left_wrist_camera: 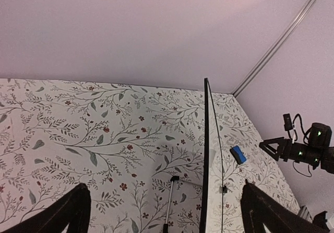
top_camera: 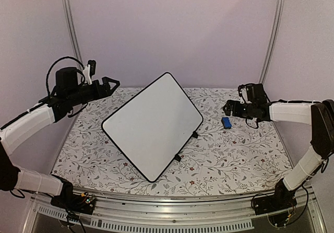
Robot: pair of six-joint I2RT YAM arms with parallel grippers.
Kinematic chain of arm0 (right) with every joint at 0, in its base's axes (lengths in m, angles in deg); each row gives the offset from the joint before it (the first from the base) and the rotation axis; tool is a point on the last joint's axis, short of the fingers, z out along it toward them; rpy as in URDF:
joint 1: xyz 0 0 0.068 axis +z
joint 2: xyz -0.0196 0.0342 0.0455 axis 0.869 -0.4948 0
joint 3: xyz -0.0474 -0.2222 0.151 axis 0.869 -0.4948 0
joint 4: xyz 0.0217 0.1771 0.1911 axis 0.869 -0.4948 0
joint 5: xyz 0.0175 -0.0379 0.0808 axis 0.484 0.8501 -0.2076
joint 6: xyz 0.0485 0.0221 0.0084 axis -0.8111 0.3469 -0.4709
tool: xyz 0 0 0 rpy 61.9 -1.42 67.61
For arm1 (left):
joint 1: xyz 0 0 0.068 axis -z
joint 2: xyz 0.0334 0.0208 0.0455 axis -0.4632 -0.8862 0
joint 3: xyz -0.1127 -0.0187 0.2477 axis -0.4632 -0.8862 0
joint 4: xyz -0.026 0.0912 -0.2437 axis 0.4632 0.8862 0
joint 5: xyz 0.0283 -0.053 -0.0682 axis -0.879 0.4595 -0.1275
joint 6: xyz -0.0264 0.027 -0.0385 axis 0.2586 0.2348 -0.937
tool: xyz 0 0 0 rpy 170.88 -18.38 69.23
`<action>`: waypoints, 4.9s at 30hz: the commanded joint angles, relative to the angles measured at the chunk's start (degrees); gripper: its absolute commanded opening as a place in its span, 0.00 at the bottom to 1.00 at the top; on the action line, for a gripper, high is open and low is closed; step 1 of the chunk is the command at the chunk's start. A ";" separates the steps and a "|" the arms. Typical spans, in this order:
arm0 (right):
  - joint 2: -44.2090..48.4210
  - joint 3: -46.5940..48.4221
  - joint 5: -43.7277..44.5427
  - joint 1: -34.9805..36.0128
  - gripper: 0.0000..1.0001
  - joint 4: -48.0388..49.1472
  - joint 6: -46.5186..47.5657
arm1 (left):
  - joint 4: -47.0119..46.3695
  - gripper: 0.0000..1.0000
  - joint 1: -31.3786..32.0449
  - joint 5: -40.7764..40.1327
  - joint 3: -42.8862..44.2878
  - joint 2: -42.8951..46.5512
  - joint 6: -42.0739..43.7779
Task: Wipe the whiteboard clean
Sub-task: Reset both arms
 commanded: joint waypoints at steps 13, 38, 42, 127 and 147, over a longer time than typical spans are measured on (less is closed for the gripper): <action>2.20 2.82 -2.80 0.14 0.99 -3.46 1.72 | 2.96 1.00 -0.43 -4.30 1.43 -0.40 0.77; 4.03 2.33 -1.57 -0.03 0.99 -3.67 0.98 | 3.47 1.00 -0.31 -6.43 1.34 0.29 0.92; 4.35 1.63 -2.13 -0.03 0.99 -3.12 1.36 | 3.27 1.00 -0.28 -5.90 1.29 0.10 0.73; -0.64 5.02 -0.84 -0.65 0.99 -6.37 0.91 | 3.09 1.00 -0.09 -3.24 1.62 0.92 1.11; -0.34 4.11 -0.76 -0.62 0.99 -5.89 0.91 | 3.12 1.00 -0.09 -3.24 1.59 0.89 1.17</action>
